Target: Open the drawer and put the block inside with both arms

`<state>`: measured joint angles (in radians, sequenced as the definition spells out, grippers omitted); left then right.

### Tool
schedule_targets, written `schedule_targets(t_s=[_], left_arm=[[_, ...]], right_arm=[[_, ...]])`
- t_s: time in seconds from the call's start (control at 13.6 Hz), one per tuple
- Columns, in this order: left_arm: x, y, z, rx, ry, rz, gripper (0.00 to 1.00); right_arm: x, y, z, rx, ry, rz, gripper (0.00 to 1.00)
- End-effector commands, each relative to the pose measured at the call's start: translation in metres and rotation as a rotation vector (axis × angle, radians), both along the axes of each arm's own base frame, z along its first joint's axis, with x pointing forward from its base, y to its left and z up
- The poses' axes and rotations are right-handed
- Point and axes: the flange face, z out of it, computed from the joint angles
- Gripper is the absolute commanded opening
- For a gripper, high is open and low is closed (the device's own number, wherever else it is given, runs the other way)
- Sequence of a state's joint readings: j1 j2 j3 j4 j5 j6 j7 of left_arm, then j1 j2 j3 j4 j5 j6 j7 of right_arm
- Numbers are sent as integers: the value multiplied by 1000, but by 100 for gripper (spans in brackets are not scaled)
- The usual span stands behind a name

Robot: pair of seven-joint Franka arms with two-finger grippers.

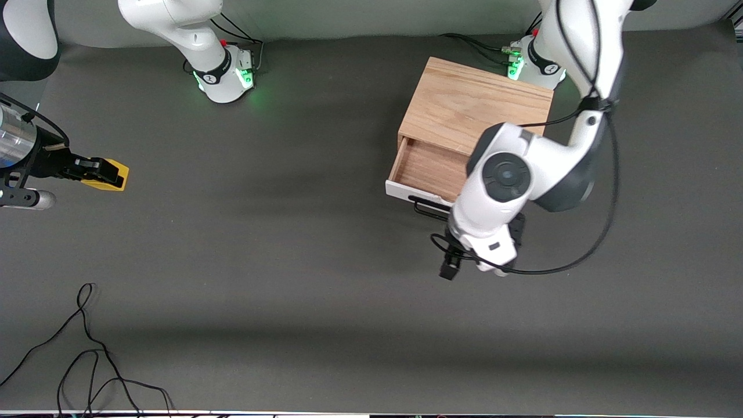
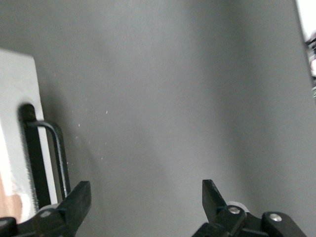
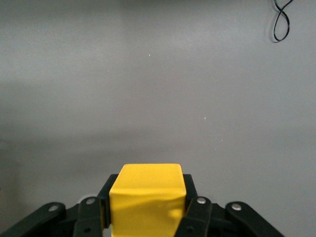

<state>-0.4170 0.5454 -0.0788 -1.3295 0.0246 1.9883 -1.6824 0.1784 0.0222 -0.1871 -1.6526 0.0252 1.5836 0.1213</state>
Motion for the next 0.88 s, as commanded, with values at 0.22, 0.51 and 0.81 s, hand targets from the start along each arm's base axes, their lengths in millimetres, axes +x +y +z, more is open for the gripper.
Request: schedule_targets(t_s=[0.22,0.51,0.81], left_arm=[[-14,77,152,111,-22,-394,100],[-30,134,197,145,22,-558,100],[-37,173,220,168,23,-854,100]], right_arm=[[-4,-2,4,-7,-15,-24,31],[-6,17,6,-8,-13,-26,31],[-11,95,12,-5,-30,-2,31]])
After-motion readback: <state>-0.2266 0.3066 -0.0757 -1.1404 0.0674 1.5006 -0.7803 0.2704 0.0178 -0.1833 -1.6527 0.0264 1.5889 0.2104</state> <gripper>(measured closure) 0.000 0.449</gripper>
